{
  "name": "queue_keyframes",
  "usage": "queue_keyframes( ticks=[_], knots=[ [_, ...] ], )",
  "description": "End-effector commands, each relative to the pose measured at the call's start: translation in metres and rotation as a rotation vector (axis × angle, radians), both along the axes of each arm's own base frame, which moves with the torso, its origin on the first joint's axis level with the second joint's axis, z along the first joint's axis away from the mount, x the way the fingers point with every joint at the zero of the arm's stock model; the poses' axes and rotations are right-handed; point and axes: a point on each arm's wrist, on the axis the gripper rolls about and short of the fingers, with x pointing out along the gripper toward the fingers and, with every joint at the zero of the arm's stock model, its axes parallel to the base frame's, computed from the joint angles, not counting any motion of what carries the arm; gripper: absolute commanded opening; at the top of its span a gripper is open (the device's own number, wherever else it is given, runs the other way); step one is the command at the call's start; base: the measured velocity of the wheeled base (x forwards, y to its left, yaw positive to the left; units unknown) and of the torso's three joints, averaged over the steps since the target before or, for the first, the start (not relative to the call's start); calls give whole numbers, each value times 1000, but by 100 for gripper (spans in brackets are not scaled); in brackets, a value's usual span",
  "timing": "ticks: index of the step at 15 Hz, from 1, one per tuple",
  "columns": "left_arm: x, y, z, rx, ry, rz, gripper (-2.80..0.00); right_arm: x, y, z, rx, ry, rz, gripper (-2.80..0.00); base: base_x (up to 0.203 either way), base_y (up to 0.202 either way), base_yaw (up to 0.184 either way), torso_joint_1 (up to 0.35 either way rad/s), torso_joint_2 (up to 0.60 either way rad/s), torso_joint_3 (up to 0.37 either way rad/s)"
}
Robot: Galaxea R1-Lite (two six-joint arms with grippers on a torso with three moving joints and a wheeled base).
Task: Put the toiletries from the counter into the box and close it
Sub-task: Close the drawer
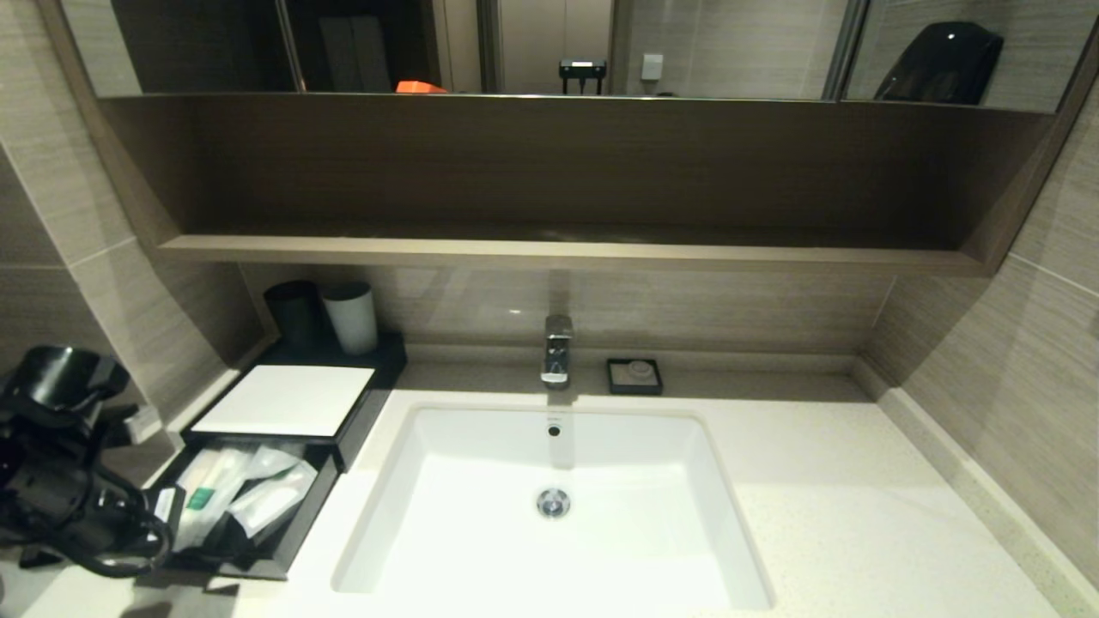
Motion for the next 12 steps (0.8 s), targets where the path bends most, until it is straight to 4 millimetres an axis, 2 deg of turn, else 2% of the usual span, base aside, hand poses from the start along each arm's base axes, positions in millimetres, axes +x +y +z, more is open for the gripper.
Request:
queue_keyframes(
  ticks=[1, 7, 12],
  knots=[
    [-4, -1, -8, -3, 37, -12, -280, 0, 0, 0, 0, -1, 0, -280, 0, 0, 0, 0, 0, 0],
    [-12, 4, -13, 0, 57, 8, -280, 0, 0, 0, 0, 0, 0, -280, 0, 0, 0, 0, 0, 0],
    [-7, 11, -29, -13, 123, 13, -280, 0, 0, 0, 0, 0, 0, -280, 0, 0, 0, 0, 0, 0]
  ],
)
